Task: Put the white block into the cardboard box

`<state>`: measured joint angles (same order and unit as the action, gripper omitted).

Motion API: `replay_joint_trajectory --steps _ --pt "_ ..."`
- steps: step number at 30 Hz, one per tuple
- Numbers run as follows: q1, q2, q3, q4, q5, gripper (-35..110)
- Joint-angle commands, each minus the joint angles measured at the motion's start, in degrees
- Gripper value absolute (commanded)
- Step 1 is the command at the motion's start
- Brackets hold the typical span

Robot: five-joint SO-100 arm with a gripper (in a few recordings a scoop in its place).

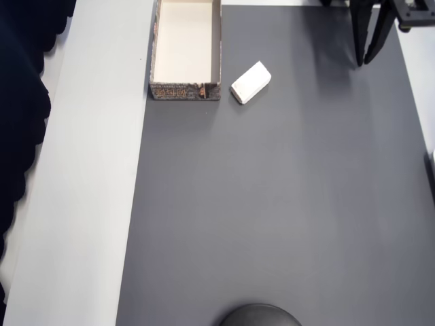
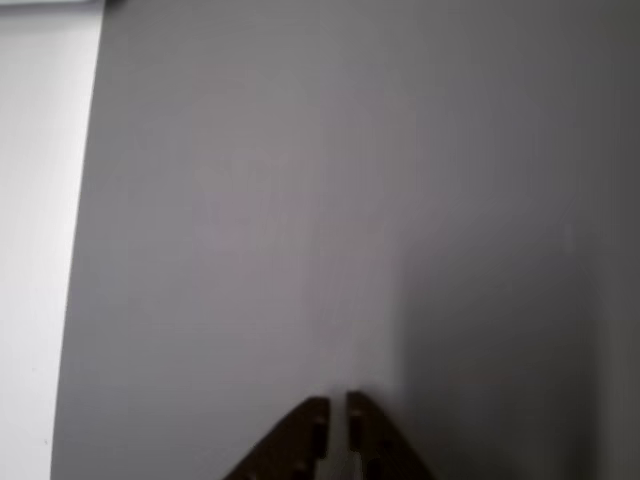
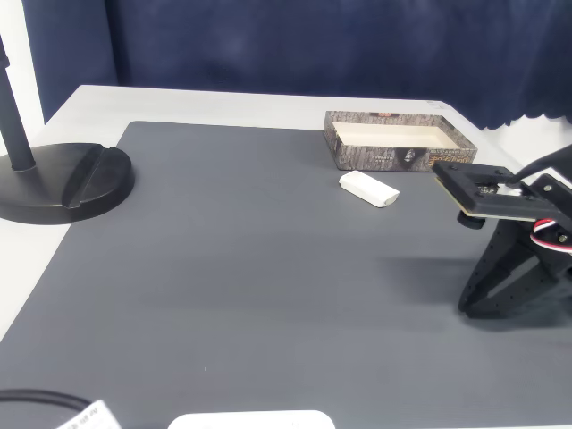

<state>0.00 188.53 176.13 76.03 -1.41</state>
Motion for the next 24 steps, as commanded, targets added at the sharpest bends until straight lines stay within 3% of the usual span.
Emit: replay_joint_trajectory --steps 1,24 --pt "-0.62 2.02 1.05 0.26 -0.53 -2" --pt "0.79 -0.09 -0.35 -0.26 -4.22 -2"
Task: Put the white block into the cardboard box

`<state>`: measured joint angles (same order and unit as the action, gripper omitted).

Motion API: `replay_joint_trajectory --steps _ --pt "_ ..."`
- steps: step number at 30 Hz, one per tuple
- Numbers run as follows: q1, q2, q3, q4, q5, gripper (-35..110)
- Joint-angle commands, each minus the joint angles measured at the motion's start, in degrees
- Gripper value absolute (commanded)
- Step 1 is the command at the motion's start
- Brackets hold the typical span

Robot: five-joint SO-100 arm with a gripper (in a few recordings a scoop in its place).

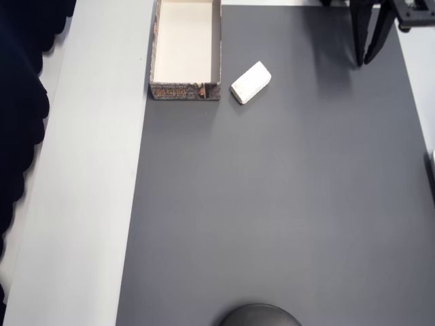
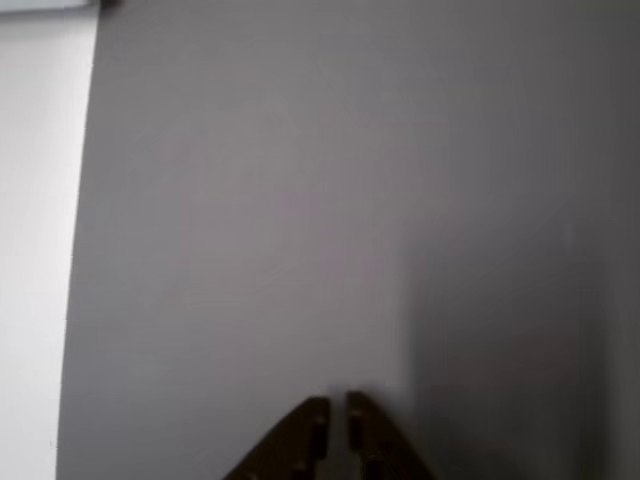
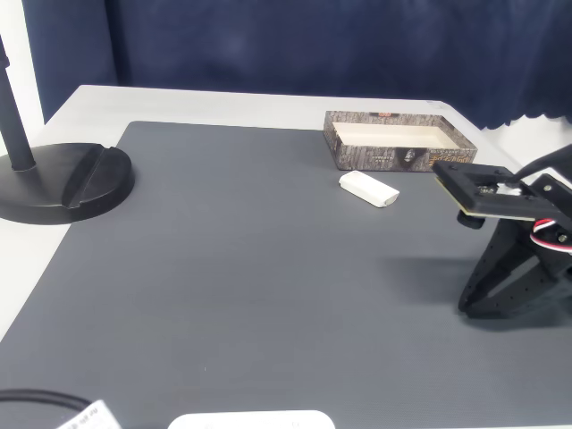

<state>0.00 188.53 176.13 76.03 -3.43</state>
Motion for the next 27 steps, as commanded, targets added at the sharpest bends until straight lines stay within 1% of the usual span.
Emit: replay_joint_trajectory --steps 1,4,6,8,10,17,22,27 --pt "1.14 -2.2 -1.76 -0.53 -2.81 -2" --pt "4.48 -13.27 -8.17 -0.79 -3.08 -2" --pt "8.7 -22.85 -14.59 0.62 -3.16 -2" --pt "12.39 -28.3 -20.48 1.58 0.26 -2" --pt "15.82 -32.52 -25.4 2.55 2.99 -2" --pt "22.15 -45.44 -35.33 2.72 3.16 -2" --pt "29.44 -55.55 -43.42 10.99 3.96 -2" --pt "33.57 -63.81 -47.29 10.02 5.36 -2"
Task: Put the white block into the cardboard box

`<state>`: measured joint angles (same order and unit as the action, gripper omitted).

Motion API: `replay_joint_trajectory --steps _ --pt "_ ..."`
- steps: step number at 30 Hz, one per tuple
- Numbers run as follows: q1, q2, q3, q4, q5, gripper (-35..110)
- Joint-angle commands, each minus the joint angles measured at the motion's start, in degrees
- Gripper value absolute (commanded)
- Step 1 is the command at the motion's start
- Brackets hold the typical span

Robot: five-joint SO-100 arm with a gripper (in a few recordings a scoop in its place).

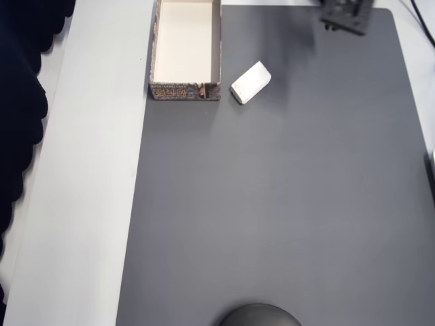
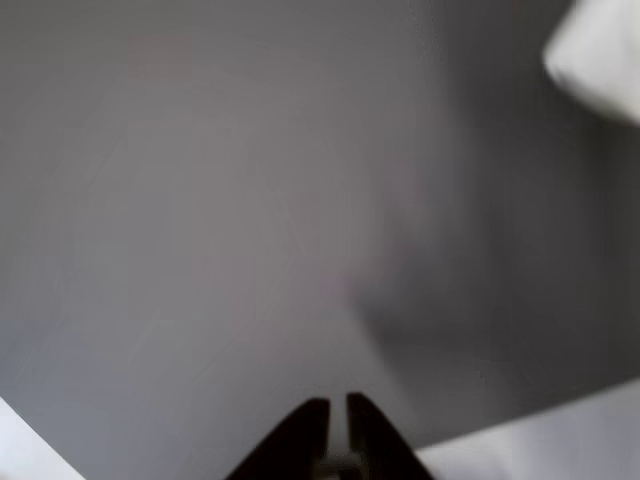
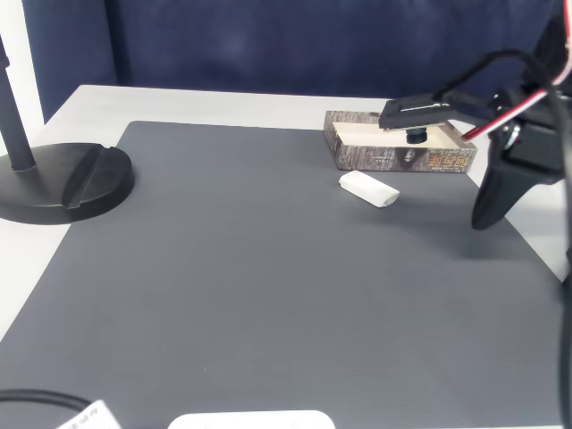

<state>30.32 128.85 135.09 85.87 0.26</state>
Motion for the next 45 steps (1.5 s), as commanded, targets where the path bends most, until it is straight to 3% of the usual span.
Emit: replay_joint_trajectory --steps 1,13,28,45 --pt "4.13 -5.54 -7.12 -0.44 2.9 -2" --pt "15.64 -29.71 -29.27 -1.76 14.94 -2" --pt "21.62 -47.55 -45.7 -3.96 17.14 -2" --pt "20.21 -49.92 -48.96 -6.77 14.06 -2"
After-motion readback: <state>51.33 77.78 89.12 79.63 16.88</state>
